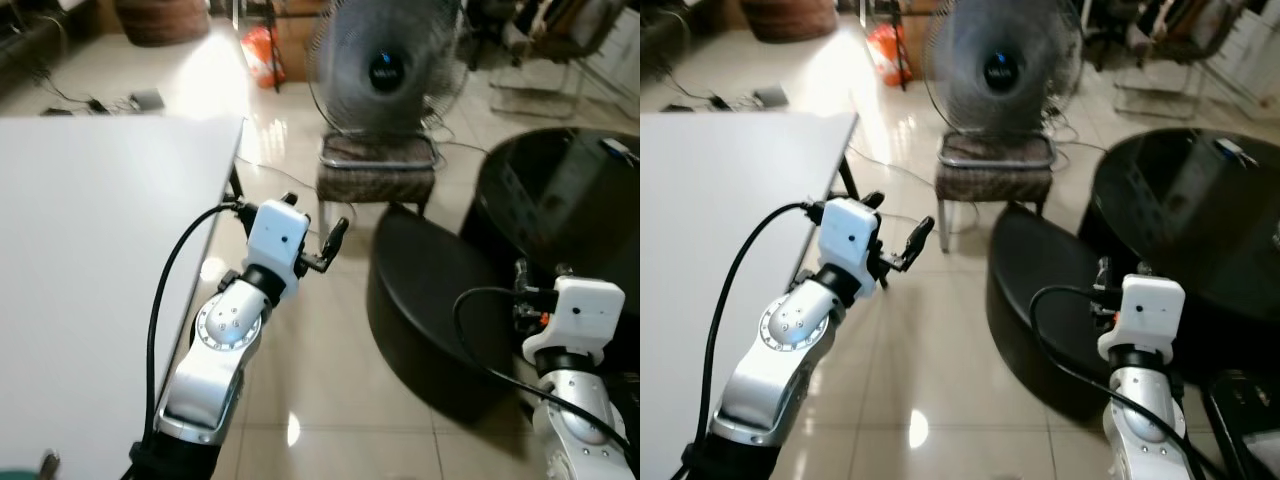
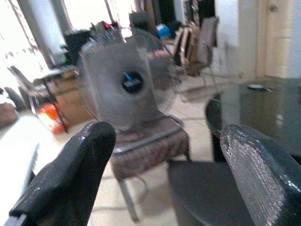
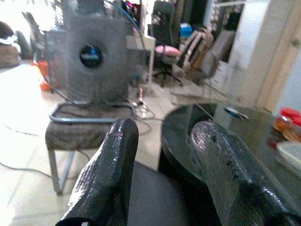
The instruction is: Setting the table
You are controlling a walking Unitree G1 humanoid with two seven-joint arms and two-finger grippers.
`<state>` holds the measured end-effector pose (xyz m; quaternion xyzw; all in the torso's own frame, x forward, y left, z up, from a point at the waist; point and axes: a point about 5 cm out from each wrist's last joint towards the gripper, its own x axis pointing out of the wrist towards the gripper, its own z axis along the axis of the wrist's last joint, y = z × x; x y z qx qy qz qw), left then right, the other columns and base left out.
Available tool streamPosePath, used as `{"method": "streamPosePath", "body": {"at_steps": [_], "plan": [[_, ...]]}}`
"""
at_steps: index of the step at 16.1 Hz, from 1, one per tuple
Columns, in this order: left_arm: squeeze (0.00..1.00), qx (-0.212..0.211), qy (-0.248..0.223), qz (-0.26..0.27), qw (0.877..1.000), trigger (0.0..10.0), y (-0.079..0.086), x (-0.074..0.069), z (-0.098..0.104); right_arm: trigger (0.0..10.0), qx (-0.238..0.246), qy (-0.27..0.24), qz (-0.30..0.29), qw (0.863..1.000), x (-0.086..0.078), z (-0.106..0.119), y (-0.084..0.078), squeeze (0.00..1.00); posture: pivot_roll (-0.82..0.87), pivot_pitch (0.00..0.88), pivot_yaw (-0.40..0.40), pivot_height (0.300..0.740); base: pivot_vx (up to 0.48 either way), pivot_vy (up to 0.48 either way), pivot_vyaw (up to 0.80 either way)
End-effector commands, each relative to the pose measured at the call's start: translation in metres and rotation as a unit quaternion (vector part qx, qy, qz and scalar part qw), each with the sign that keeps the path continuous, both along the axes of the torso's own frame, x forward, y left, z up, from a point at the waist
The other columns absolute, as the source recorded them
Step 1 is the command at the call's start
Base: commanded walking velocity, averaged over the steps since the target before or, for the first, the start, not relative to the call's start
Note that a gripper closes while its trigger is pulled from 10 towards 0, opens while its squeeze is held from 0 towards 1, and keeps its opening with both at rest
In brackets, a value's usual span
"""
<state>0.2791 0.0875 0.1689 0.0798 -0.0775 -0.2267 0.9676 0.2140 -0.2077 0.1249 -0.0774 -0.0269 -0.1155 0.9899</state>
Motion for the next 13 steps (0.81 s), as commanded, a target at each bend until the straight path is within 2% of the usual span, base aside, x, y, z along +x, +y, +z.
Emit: {"method": "streamPosePath", "body": {"at_steps": [1,6,13], "plan": [[0.00,0.005,0.007,0.008,1.000,10.0,0.007,0.002,-0.003,10.0,-0.005,-0.017,0.007,1.000,0.002,0.006,0.005,0.00,-0.10,0.036,0.042,0.740,0.454,0.000,0.00],[0.00,0.003,-0.003,0.000,1.000,10.0,0.001,0.003,-0.001,10.0,0.017,-0.048,-0.001,0.999,0.001,0.016,-0.003,0.00,-0.10,0.029,0.030,0.740,0.472,0.000,0.00],[0.00,0.007,-0.005,-0.003,1.000,10.0,0.000,0.002,-0.001,10.0,0.038,-0.064,-0.012,0.997,-0.002,0.019,-0.008,0.00,-0.11,0.039,0.035,0.740,0.471,0.000,0.00]]}}
